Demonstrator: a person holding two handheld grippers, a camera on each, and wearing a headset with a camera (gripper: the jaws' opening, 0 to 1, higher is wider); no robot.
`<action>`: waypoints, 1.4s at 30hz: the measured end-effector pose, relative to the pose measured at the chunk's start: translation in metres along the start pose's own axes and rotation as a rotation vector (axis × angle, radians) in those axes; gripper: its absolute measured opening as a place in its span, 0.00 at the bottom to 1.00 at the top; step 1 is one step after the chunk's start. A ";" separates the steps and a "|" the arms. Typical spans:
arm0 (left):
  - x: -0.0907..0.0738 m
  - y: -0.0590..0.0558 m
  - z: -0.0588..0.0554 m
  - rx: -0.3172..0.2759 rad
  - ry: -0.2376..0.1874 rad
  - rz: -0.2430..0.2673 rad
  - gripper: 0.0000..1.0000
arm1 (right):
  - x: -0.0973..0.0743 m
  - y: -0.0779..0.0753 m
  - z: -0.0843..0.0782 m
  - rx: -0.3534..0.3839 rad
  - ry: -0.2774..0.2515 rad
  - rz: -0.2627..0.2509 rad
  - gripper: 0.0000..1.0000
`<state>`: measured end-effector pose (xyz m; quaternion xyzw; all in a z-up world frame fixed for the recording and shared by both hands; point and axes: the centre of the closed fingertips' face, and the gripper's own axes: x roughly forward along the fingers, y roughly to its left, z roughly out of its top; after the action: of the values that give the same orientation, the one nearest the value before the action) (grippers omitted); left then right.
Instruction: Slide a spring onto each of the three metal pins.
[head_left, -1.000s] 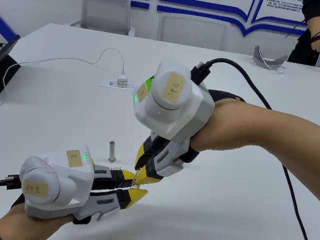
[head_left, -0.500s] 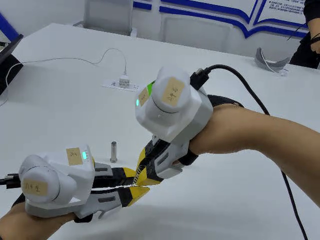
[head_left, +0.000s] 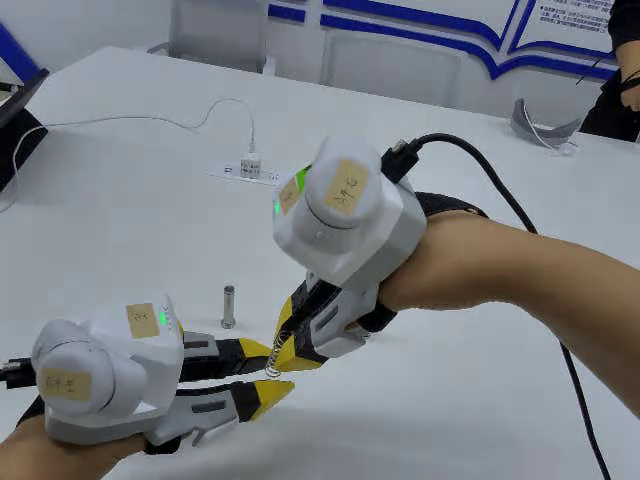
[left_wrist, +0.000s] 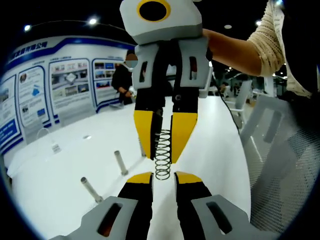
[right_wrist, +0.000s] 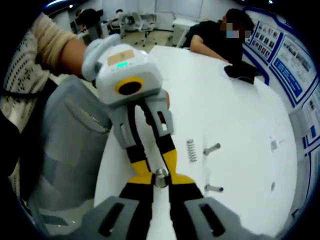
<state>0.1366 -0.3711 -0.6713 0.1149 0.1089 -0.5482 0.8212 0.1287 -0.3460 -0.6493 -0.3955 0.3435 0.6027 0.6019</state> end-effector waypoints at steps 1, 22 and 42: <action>-0.001 0.000 0.000 -0.004 0.000 0.002 0.19 | 0.000 -0.001 0.000 0.001 -0.001 -0.003 0.12; -0.024 0.014 -0.013 -0.079 0.004 0.077 0.33 | -0.018 -0.030 -0.017 0.045 0.015 -0.062 0.12; -0.030 0.016 -0.016 -0.103 0.009 0.106 0.39 | -0.032 -0.077 -0.038 0.130 0.031 -0.130 0.12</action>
<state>0.1397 -0.3341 -0.6765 0.0808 0.1345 -0.4969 0.8535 0.2065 -0.3907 -0.6334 -0.3863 0.3647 0.5326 0.6589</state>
